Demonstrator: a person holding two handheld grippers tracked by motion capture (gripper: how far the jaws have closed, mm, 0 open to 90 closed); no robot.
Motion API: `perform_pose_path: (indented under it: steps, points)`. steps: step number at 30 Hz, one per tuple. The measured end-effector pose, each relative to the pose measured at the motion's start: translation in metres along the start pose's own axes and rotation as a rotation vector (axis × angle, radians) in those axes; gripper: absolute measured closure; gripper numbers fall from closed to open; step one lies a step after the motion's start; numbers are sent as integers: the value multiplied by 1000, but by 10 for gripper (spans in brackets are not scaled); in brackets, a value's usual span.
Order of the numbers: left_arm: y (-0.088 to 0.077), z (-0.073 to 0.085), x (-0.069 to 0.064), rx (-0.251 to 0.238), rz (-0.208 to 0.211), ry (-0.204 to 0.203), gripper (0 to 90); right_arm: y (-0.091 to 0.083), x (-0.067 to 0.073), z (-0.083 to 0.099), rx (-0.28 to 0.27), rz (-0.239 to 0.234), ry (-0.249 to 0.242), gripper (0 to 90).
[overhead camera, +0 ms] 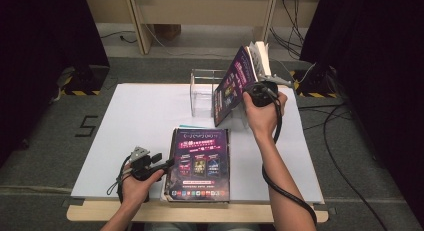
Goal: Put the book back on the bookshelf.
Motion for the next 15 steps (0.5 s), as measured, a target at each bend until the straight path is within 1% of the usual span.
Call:
perform_pose_path:
  steps: [1,4,5,6,13,15]
  points:
    - [0,0,0,0,0,0,379,0,0,0,0,0,0,571]
    - [3,-1,0,2,1,-1,378,-5,-4,9,10,-6,-1,568]
    - [3,-1,0,2,1,-1,378,-5,-4,9,10,-6,-1,568]
    - [5,-2,0,4,3,-3,378,-7,-5,15,17,-19,8,568]
    - [8,-8,1,-2,4,-8,377,-20,-8,33,12,-74,28,558]
    - [9,-10,2,3,2,-13,376,-23,-13,37,11,-69,36,557]
Point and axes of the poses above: each handheld gripper's, and its own axes: y roughly forward along the jaws, z roughly out of its underside, x roughly to its left, the point moved 10 cm from there along y, roughly forward along the jaws
